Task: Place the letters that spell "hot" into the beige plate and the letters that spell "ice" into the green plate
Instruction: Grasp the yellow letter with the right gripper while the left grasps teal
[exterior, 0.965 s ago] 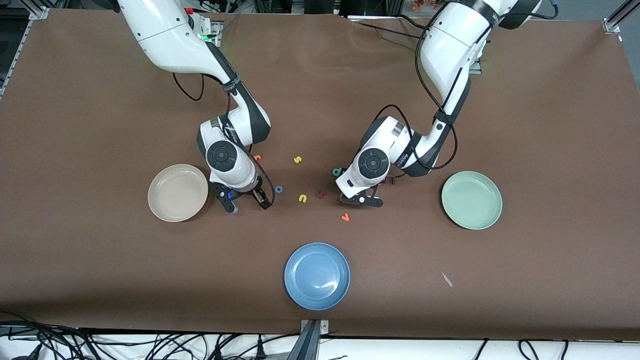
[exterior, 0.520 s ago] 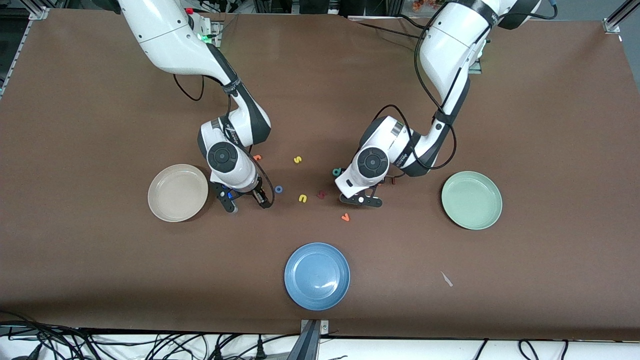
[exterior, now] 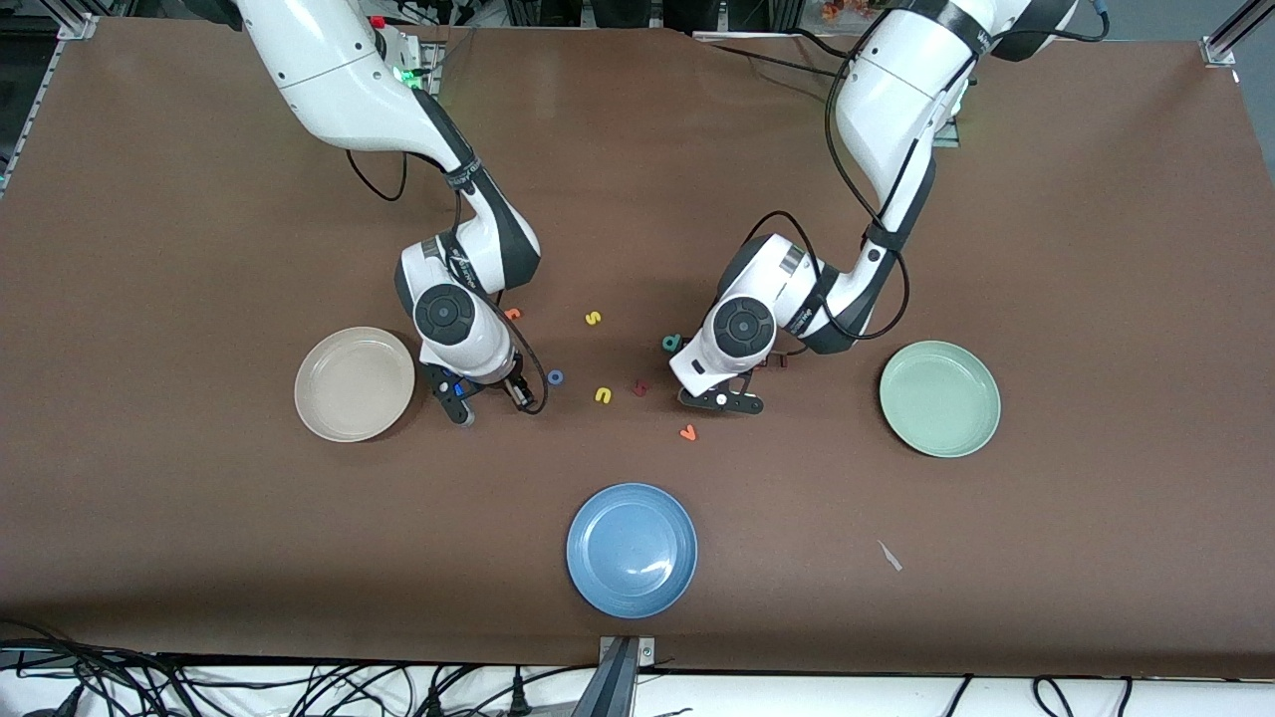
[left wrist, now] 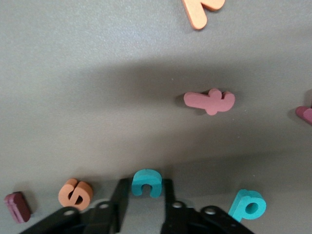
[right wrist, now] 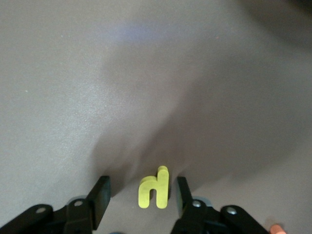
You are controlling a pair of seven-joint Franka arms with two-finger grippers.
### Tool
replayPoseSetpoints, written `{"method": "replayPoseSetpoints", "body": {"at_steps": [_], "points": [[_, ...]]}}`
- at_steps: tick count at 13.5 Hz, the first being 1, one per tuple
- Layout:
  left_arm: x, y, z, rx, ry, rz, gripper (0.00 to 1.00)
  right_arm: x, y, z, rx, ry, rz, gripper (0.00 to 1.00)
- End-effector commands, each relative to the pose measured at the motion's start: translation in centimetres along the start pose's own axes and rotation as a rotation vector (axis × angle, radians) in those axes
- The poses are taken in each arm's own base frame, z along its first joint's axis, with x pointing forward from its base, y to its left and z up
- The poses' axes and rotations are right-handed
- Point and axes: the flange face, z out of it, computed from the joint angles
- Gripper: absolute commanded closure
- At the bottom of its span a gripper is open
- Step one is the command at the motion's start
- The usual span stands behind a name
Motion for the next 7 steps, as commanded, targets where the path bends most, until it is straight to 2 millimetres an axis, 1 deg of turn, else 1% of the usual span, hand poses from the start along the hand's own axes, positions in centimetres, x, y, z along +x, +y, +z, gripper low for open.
{"method": "replayPoseSetpoints", "body": {"at_steps": [1, 3, 4, 5, 7], "points": [[0.1, -0.1, -0.1, 0.009, 0.016, -0.004, 0.8, -0.4, 0.1, 0.7, -0.01, 0.001, -0.017, 0.68], [0.2, -0.3, -0.9, 0.006, 0.022, -0.006, 0.81, -0.4, 0.2, 0.8, -0.016, 0.0, -0.031, 0.9], [0.2, -0.4, -1.7, 0.004, 0.026, -0.01, 0.81, -0.5, 0.2, 0.8, -0.017, 0.0, -0.039, 1.0], [0.2, -0.4, -3.3, -0.003, 0.043, -0.011, 0.81, -0.5, 0.2, 0.8, -0.017, 0.0, -0.04, 1.0], [0.4, -1.6, -7.2, -0.015, 0.073, -0.026, 0.81, -0.5, -0.2, 0.0, 0.0, 0.001, -0.045, 1.0]]}}
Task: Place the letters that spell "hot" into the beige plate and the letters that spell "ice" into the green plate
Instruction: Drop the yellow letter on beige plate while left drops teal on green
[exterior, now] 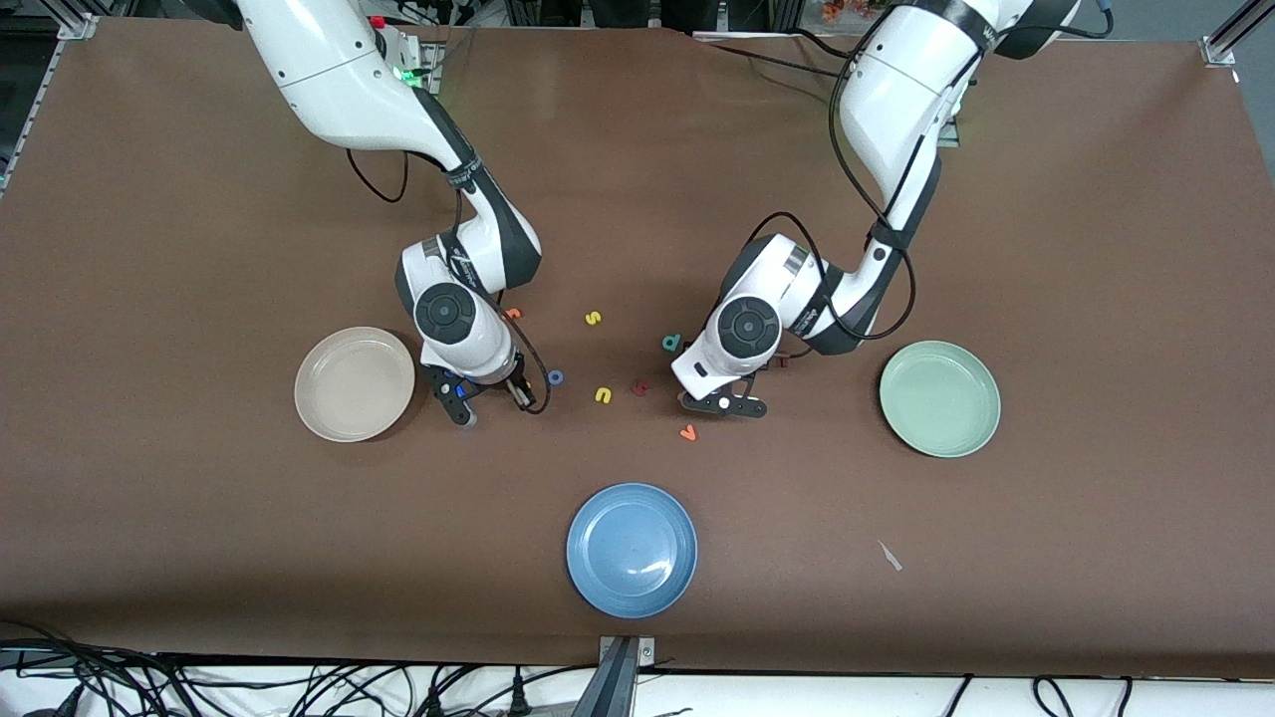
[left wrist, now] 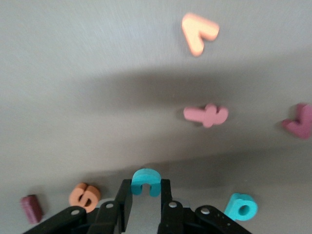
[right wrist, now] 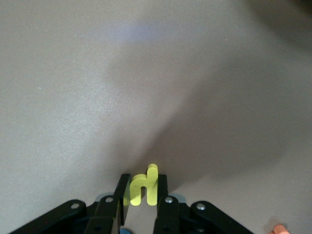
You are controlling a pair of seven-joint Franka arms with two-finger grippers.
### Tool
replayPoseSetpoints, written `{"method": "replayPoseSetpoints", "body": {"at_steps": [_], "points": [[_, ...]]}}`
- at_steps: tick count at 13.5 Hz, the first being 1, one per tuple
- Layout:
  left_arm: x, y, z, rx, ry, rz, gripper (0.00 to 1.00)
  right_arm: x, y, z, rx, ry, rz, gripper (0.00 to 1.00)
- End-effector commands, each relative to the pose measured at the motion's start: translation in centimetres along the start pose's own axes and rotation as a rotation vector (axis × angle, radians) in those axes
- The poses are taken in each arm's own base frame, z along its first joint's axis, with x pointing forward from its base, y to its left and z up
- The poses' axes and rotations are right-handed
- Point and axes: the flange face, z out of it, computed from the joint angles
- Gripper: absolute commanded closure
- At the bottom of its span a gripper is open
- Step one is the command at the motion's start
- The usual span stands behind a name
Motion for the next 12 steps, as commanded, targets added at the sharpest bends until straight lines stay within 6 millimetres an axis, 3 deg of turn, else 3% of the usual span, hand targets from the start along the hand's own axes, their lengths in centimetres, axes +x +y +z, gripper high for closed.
{"method": "replayPoseSetpoints", "body": {"at_steps": [1, 3, 5, 8, 12], "points": [[0.1, -2.3, -6.2, -0.002, 0.035, -0.026, 0.81, -0.3, -0.4, -0.8, 0.003, 0.001, -0.036, 1.0], [0.1, -4.9, -8.4, 0.01, 0.002, -0.054, 0.8, 0.3, -0.3, -3.5, -0.053, 0.0, -0.186, 1.0], [0.4, -8.2, -9.1, 0.037, -0.048, -0.084, 0.79, 2.3, 1.6, -5.9, -0.162, -0.03, -0.453, 1.0], [1.2, -13.9, -10.3, 0.105, -0.067, -0.059, 0.8, 7.4, 4.3, -8.8, -0.225, -0.072, -0.783, 1.0], [2.8, -21.3, -10.2, 0.106, -0.078, -0.002, 0.79, 11.9, 6.8, -9.3, -0.27, -0.094, -0.839, 1.0]]}}
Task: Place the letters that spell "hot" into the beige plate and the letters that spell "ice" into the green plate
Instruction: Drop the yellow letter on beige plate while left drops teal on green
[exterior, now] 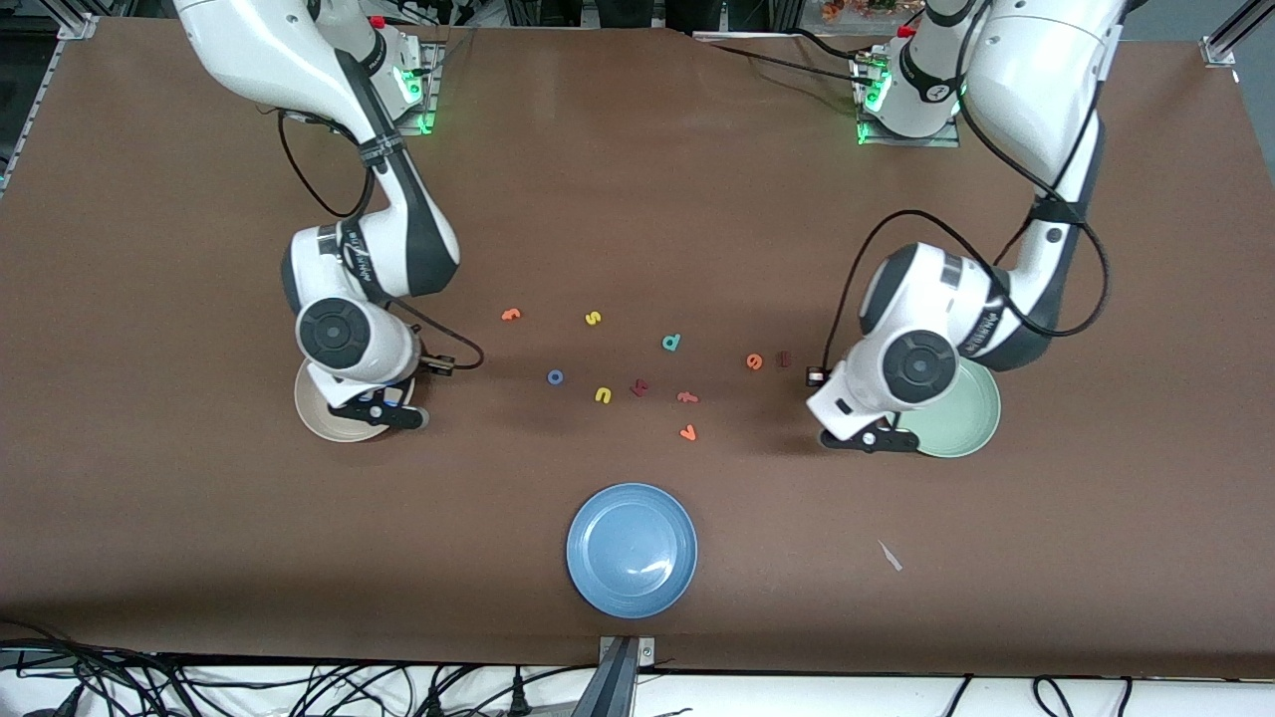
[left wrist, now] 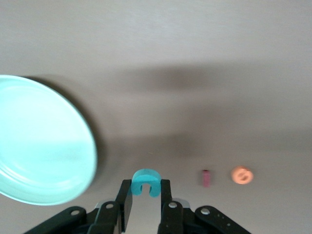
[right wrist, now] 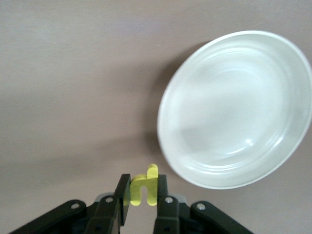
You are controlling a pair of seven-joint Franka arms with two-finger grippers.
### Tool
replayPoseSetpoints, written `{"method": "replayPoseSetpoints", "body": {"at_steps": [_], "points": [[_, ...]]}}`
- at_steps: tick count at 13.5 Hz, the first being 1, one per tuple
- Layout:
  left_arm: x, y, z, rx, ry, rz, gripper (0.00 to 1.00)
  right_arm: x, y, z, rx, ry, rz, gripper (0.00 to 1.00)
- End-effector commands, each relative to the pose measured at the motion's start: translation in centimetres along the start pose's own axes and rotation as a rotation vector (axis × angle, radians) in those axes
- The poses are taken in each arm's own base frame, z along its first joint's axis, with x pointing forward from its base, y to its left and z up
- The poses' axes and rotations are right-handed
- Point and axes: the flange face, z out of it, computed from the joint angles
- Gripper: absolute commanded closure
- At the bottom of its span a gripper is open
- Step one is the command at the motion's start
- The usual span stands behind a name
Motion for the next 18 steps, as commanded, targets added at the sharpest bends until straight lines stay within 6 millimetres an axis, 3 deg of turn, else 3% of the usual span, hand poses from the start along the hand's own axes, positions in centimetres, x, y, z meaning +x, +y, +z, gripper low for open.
{"method": "replayPoseSetpoints", "body": {"at_steps": [1, 5, 7, 8, 9, 11, 13, 14, 16, 18], "points": [[0.3, -4.3, 0.4, 0.032, -0.011, 0.085, 0.79, -0.3, 2.6, 0.5, -0.022, -0.018, -0.087, 1.0], [2.2, -11.9, 4.7, -0.007, -0.053, 0.16, 0.78, -0.4, 7.9, 2.5, 0.011, 0.113, -0.272, 1.0], [3.0, -12.9, 6.9, -0.018, -0.046, 0.188, 0.78, -0.9, 9.3, 4.3, 0.013, 0.19, -0.348, 1.0], [3.3, -12.8, 8.1, -0.021, -0.036, 0.189, 0.78, -0.9, 9.7, 4.6, 0.012, 0.202, -0.369, 0.73], [3.6, -12.9, 8.8, -0.023, -0.025, 0.187, 0.78, -0.9, 9.7, 4.4, 0.026, 0.201, -0.344, 0.01], [3.7, -12.7, 9.5, -0.025, -0.014, 0.19, 0.73, -1.6, 8.8, 2.7, 0.105, 0.165, -0.212, 0.0], [3.7, -12.6, 9.7, -0.025, -0.018, 0.181, 0.0, -3.0, 5.7, 1.8, 0.169, 0.087, -0.053, 0.0], [3.7, -12.8, 9.6, -0.025, -0.021, 0.179, 0.0, -3.1, 5.3, 1.2, 0.177, 0.089, -0.004, 0.0], [3.3, -12.4, 8.9, -0.024, -0.034, 0.184, 0.0, -4.6, 2.5, 1.1, 0.189, 0.053, 0.08, 0.0], [2.6, -10.7, 6.4, -0.03, -0.034, 0.193, 0.0, -6.1, -0.3, 1.1, 0.204, 0.026, 0.238, 0.0]]}}
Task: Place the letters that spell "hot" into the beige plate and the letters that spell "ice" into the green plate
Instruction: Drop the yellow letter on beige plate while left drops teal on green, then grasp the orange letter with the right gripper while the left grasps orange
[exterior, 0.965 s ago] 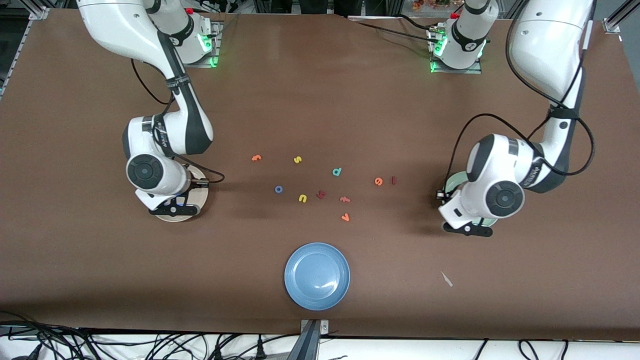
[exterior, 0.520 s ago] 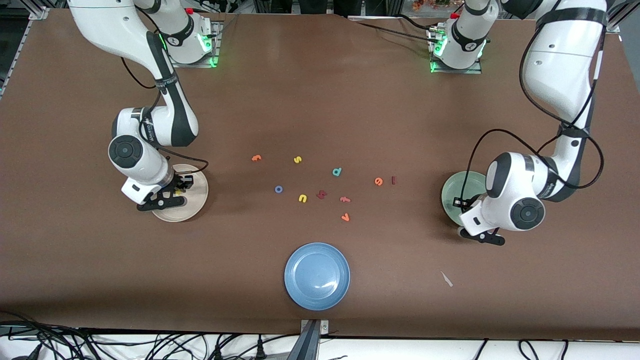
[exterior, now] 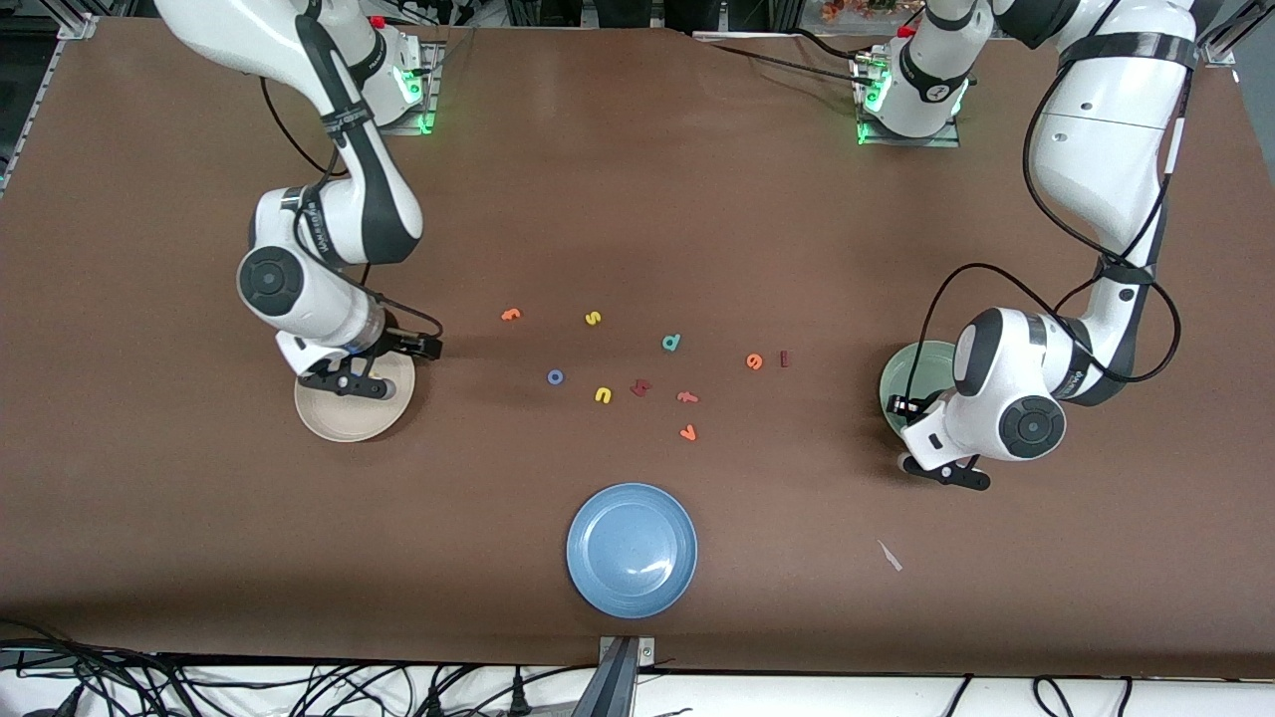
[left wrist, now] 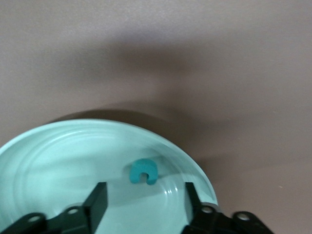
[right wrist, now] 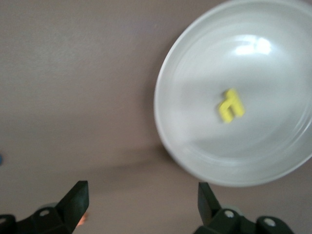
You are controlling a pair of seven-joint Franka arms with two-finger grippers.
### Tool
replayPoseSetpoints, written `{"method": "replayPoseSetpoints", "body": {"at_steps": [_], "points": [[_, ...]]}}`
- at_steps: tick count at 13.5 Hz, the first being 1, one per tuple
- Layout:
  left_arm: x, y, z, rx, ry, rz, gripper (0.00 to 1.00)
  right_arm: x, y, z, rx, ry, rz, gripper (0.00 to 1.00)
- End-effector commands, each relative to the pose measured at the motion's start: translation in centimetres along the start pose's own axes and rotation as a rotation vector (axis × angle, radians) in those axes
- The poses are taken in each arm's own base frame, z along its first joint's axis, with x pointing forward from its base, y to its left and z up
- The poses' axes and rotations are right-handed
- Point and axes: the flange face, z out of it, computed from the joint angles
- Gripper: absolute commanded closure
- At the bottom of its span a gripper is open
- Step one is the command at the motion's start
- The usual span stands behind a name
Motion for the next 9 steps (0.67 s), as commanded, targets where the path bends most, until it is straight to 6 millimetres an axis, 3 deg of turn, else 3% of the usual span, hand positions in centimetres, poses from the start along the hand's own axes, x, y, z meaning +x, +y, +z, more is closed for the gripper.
{"method": "replayPoseSetpoints", "body": {"at_steps": [1, 5, 7, 9], "points": [[-1.1, 3.6, -3.6, 0.017, -0.008, 0.015, 0.0, -2.4, -3.1, -0.1, 0.023, -0.024, 0.22, 0.0], [-1.3, 10.8, -4.7, -0.017, 0.0, -0.064, 0.01, -5.0, -7.6, 0.8, 0.095, 0.015, 0.573, 0.0], [-1.4, 15.0, -4.4, -0.02, 0.005, -0.058, 0.1, -6.2, -8.5, 1.6, 0.094, 0.014, 0.635, 0.0], [-1.9, 20.2, -3.9, -0.002, 0.019, -0.023, 0.2, -7.6, -7.9, 3.7, 0.095, 0.024, 0.686, 0.0]]}}
